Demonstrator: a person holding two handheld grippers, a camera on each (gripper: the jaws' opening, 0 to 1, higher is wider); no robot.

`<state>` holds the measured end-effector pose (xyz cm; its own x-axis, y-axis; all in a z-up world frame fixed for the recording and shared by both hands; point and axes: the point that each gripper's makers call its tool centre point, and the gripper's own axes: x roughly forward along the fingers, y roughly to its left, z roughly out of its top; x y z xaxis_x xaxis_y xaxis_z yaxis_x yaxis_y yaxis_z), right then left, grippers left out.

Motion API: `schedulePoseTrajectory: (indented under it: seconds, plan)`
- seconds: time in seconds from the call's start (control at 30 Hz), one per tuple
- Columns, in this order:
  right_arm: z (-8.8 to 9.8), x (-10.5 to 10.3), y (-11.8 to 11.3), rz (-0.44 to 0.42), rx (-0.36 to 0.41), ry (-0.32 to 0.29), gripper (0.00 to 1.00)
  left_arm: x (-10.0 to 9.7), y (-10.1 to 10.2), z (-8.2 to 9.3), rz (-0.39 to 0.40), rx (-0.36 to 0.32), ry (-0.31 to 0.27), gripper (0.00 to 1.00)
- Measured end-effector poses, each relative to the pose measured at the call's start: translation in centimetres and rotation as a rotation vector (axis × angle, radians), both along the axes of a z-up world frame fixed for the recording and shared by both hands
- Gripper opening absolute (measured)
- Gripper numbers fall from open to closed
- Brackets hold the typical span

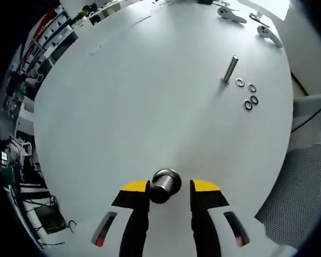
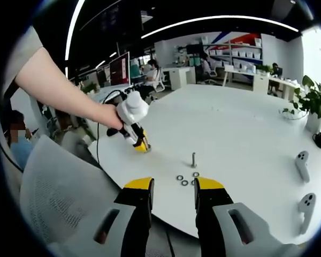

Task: Place the washer onto the threaded stud by aligning its center hole with the stud, sliding it down to the base, and recovering from edge contact or off-axis alignment until the washer reaches the visible bottom stop.

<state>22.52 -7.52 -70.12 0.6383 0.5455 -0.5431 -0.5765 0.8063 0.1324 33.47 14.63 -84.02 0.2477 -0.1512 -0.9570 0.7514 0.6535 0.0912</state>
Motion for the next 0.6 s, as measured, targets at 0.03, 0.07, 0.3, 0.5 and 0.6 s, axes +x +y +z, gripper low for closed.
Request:
schedulePoseTrajectory:
  seconds: [0.03, 0.07, 0.3, 0.5, 0.6]
  plan:
    - [0.0, 0.0, 0.0, 0.002, 0.000, 0.002, 0.32, -0.1, 0.0, 0.2, 0.014, -0.011, -0.008, 0.28]
    - [0.0, -0.1, 0.2, 0.007, 0.002, 0.003, 0.32, -0.1, 0.0, 0.4, 0.021, -0.020, -0.011, 0.28]
    - [0.0, -0.2, 0.4, 0.022, 0.009, 0.005, 0.32, -0.7, 0.0, 2.5, 0.092, -0.096, -0.078, 0.28]
    - [-0.1, -0.4, 0.8, 0.041, 0.002, 0.007, 0.32, -1.1, 0.4, 5.2, 0.158, -0.198, -0.145, 0.31]
    - [-0.3, -0.6, 0.9, 0.050, -0.002, 0.014, 0.32, -1.5, 0.7, 6.9, 0.186, -0.230, -0.190, 0.30]
